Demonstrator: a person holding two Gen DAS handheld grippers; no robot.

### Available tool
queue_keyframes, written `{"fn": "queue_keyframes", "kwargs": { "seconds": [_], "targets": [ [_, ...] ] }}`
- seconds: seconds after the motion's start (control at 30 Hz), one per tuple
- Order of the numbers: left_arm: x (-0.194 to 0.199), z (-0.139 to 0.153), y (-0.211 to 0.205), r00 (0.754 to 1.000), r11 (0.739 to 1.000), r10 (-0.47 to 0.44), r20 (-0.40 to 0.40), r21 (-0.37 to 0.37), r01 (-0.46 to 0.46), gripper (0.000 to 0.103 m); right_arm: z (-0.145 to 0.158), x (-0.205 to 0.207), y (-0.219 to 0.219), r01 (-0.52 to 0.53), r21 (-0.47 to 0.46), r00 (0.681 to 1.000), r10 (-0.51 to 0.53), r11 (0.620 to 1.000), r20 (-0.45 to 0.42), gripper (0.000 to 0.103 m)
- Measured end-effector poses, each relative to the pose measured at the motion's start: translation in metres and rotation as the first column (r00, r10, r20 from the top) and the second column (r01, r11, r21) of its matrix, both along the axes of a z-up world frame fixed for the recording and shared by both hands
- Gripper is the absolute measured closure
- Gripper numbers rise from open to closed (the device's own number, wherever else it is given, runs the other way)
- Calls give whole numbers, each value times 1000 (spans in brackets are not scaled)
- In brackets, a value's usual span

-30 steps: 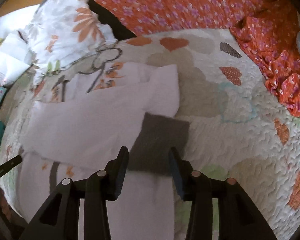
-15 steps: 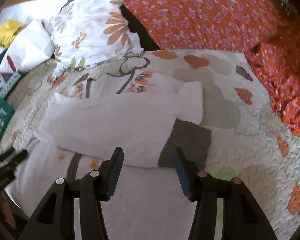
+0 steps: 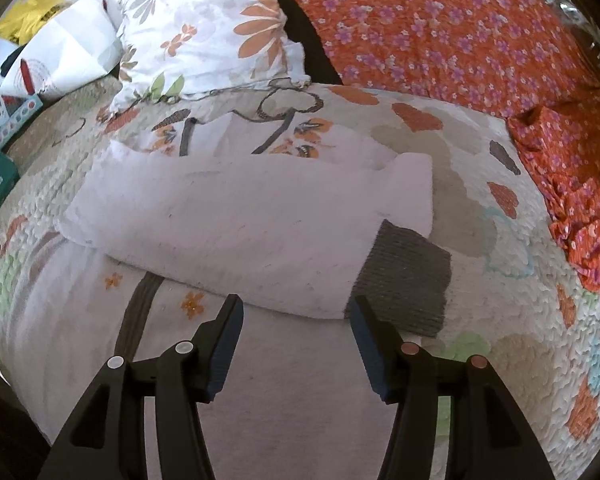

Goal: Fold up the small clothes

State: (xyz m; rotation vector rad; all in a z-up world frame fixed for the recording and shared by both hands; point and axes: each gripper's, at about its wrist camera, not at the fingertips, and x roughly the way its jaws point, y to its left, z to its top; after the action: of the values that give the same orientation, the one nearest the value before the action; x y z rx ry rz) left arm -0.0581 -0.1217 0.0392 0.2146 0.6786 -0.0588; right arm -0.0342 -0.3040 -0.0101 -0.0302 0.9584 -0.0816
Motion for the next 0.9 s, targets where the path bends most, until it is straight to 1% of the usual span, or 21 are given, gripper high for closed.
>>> {"fn": "queue_keyframes", "kwargs": {
  "seconds": [0.1, 0.13, 0.23, 0.3, 0.5, 0.6, 0.67, 0.73, 0.8, 0.9],
  "targets": [
    [4, -6, 3, 999, 1000, 1, -43, -25, -2, 19, -1, -1, 4, -8, -12, 1000, 8, 1000, 1, 42],
    [6, -9, 4, 997, 999, 0, -72, -42, -3, 19, -1, -1, 5, -11, -13, 1000, 11, 1000, 1, 41],
    [9, -17, 6, 992, 998, -6, -128, -68, -3, 19, -2, -2, 6, -21, -15, 1000, 21, 1000, 1, 40],
    [8, -19, 6, 991, 998, -7, -132, -64, -2, 19, -3, -2, 8, -25, -15, 1000, 24, 1000, -6, 40],
    [5, -16, 4, 994, 999, -7, -108, -44, 2, 19, -7, -2, 13, -42, -21, 999, 42, 999, -16, 40],
    [7, -17, 5, 995, 1000, 3, -99, -17, -5, 19, -7, -1, 13, -43, -21, 999, 42, 999, -18, 40],
    [8, -16, 4, 997, 1000, 17, -71, 20, -16, 19, -8, -1, 13, -42, -21, 999, 41, 999, -20, 39],
    [11, -15, 7, 998, 999, 29, -57, 39, -27, 19, -8, -1, 13, -39, -19, 999, 39, 999, -22, 39],
    [17, -15, 13, 996, 999, 46, -75, 29, -44, 19, -9, -1, 13, -37, -15, 999, 36, 999, -25, 39],
    [27, -21, 22, 989, 997, 77, -123, 7, -76, 19, -10, -2, 13, -41, -15, 999, 41, 999, -27, 39]
  ]
}}
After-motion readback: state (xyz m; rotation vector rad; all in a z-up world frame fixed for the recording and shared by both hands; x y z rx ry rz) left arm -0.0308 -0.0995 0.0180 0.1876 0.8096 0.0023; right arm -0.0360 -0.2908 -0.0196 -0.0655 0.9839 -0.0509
